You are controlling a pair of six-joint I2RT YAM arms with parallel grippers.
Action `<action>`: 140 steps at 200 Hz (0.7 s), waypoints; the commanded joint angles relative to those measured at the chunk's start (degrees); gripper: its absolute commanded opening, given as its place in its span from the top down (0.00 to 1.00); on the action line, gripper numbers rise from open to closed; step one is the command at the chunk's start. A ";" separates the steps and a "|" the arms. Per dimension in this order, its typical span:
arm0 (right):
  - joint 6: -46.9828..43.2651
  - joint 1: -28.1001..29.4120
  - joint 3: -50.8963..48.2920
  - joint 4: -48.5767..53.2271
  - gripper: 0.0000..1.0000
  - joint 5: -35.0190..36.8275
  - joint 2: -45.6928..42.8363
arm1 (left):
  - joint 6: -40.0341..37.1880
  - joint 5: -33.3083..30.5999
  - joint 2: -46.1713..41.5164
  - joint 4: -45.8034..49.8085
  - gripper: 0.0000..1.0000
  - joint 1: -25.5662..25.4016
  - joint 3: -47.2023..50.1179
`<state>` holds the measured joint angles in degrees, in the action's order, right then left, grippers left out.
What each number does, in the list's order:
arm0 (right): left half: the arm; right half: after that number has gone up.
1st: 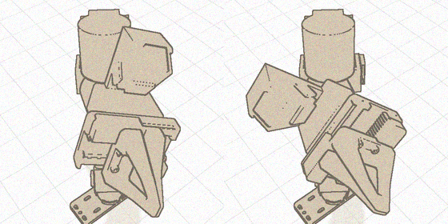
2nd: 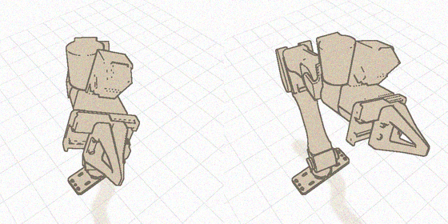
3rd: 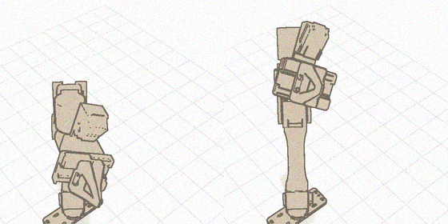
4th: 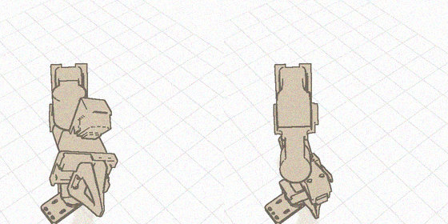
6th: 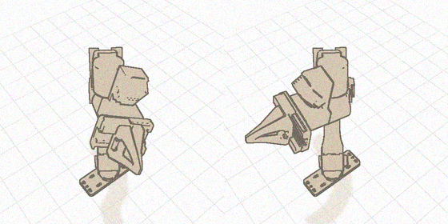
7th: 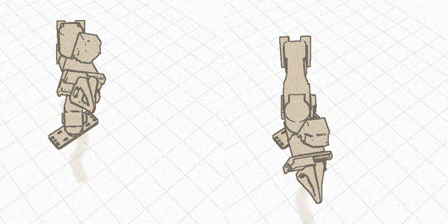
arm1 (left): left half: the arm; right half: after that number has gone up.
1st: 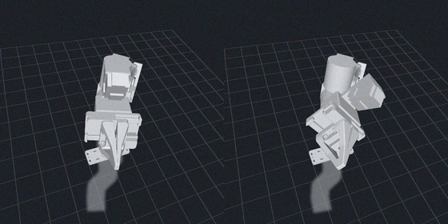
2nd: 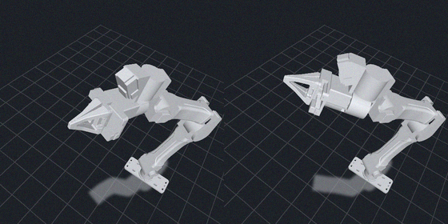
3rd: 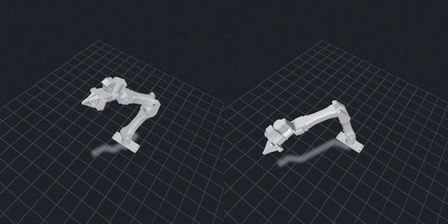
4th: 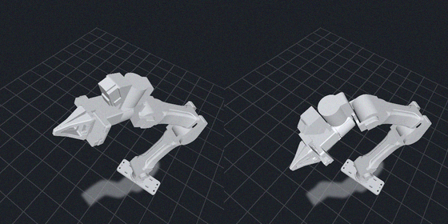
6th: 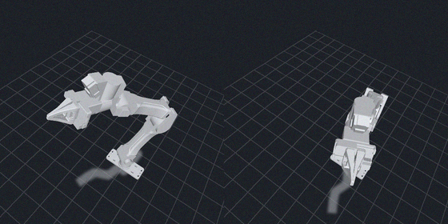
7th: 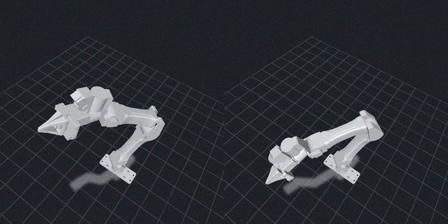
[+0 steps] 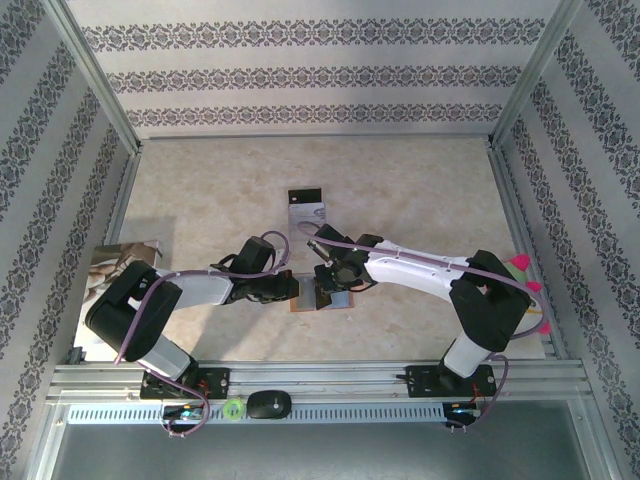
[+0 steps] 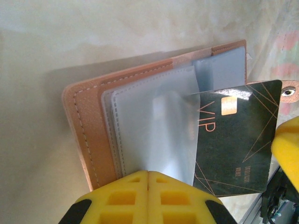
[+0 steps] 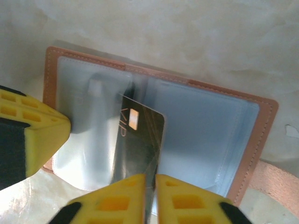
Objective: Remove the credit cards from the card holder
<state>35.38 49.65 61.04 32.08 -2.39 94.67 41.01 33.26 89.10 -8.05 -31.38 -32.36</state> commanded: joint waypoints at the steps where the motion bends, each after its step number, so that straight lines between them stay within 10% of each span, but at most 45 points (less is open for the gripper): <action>1: -0.83 0.43 0.21 -2.40 0.78 -2.60 0.87 | -0.48 0.21 1.36 -0.20 1.00 0.61 0.93; 140: 2.11 -2.99 -4.70 -9.93 0.80 -9.87 1.86 | -0.19 1.13 3.65 -1.27 1.00 0.66 0.62</action>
<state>36.75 47.33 57.45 23.09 -11.07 95.48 41.01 35.57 90.83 -10.39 -31.38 -32.38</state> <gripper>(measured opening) 0.244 0.050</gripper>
